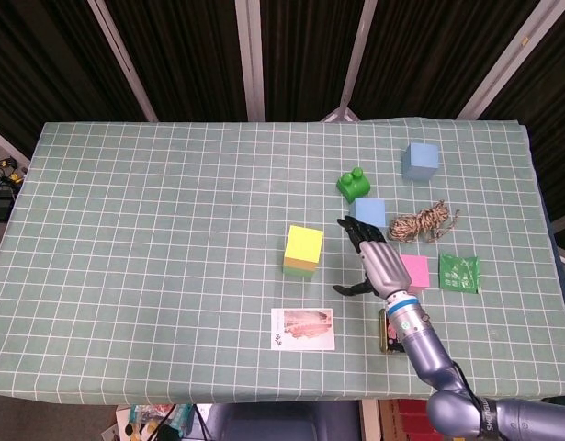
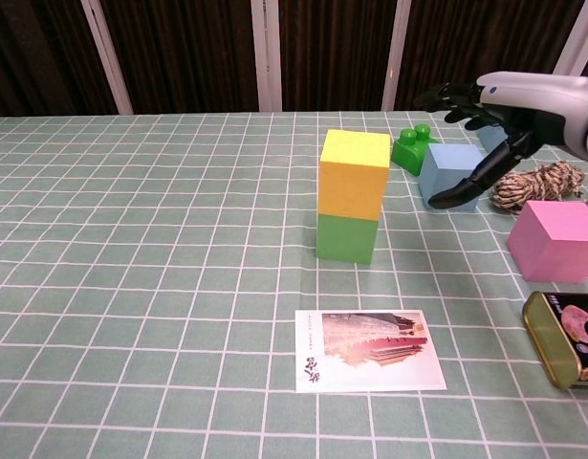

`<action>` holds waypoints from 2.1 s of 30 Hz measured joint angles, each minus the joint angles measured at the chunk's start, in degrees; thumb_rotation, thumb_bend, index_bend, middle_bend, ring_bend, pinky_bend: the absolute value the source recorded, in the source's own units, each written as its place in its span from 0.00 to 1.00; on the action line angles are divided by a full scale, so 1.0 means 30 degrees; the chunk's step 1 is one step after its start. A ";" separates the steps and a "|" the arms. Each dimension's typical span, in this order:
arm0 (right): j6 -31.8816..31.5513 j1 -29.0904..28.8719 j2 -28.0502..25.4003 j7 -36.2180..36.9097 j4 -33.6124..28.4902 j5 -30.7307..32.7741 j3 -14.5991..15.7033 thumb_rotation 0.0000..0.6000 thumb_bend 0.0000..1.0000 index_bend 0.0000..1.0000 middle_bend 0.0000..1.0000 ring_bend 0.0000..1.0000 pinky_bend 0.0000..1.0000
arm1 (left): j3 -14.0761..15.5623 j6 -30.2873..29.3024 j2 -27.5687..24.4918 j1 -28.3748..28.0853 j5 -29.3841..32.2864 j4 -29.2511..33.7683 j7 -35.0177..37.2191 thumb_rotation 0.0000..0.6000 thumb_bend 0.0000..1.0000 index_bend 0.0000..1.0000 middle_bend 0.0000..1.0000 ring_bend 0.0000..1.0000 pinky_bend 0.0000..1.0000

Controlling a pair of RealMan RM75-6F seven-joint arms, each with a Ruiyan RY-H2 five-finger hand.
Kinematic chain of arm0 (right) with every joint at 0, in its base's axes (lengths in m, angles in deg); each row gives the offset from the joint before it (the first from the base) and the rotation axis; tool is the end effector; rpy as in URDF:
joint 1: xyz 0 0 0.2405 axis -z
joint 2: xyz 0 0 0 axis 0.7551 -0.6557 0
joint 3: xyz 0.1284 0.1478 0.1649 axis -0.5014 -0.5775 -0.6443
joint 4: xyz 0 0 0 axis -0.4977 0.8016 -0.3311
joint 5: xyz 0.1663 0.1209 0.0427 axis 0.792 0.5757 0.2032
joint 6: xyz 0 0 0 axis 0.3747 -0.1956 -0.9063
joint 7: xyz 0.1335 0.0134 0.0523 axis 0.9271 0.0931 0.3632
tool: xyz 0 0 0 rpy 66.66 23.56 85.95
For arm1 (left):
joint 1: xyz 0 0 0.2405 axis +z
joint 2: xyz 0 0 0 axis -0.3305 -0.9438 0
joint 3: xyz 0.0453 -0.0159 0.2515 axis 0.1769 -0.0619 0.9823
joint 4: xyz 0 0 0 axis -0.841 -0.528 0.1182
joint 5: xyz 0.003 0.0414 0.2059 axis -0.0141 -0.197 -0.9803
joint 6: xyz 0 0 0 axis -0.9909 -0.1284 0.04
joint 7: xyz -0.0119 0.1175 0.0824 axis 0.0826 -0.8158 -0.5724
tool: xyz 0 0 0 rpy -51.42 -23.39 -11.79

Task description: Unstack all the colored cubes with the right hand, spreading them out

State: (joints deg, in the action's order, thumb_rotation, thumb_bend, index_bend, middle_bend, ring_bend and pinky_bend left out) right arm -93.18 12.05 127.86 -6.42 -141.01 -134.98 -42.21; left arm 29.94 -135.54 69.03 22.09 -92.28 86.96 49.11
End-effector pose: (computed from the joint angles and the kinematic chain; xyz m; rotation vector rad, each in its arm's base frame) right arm -0.1259 -0.3110 0.0461 1.5543 -1.3762 1.0856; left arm -0.3270 0.1492 0.2154 -0.9645 -0.9212 -0.7073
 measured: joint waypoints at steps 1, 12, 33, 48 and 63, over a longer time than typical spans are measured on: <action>-0.0414 -0.0179 0.0390 -0.0356 0.0017 0.0310 -0.0073 1.00 0.15 0.05 0.00 0.00 0.00 | 0.0015 0.0008 -0.0004 0.0005 -0.0014 0.0016 0.0012 1.00 0.17 0.20 0.00 0.00 0.05; -0.2216 -0.2186 0.3833 -0.2763 0.1238 0.2565 -0.0936 1.00 0.15 0.05 0.00 0.05 0.00 | 0.0037 -0.0039 -0.0106 0.0131 0.0025 0.0070 0.0306 1.00 0.17 0.21 0.00 0.00 0.05; -0.4144 -0.3268 0.7338 -0.2294 0.4885 0.2772 -0.2341 1.00 0.15 0.15 0.40 0.61 0.37 | -0.0138 0.0317 -0.0222 -0.0027 0.0585 0.0229 0.0286 1.00 0.17 0.21 0.00 0.00 0.05; -0.4949 -0.0342 0.3500 0.0719 0.1582 -0.0499 -0.2313 1.00 0.15 0.16 0.40 0.61 0.37 | -0.0096 0.0490 -0.0162 -0.0169 0.0651 0.0298 0.0073 1.00 0.17 0.21 0.00 0.00 0.05; -0.4814 0.5109 0.0362 0.6885 -0.0168 -0.9418 0.4402 1.00 0.15 0.16 0.40 0.61 0.37 | -0.0448 0.0295 -0.0469 0.0148 0.1297 0.0341 0.1052 1.00 0.17 0.21 0.00 0.00 0.05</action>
State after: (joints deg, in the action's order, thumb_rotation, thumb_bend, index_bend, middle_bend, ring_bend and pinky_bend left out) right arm -107.62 27.38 128.94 14.24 -141.52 -163.23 -29.00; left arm 28.60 -134.65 67.62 22.54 -88.39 87.98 52.27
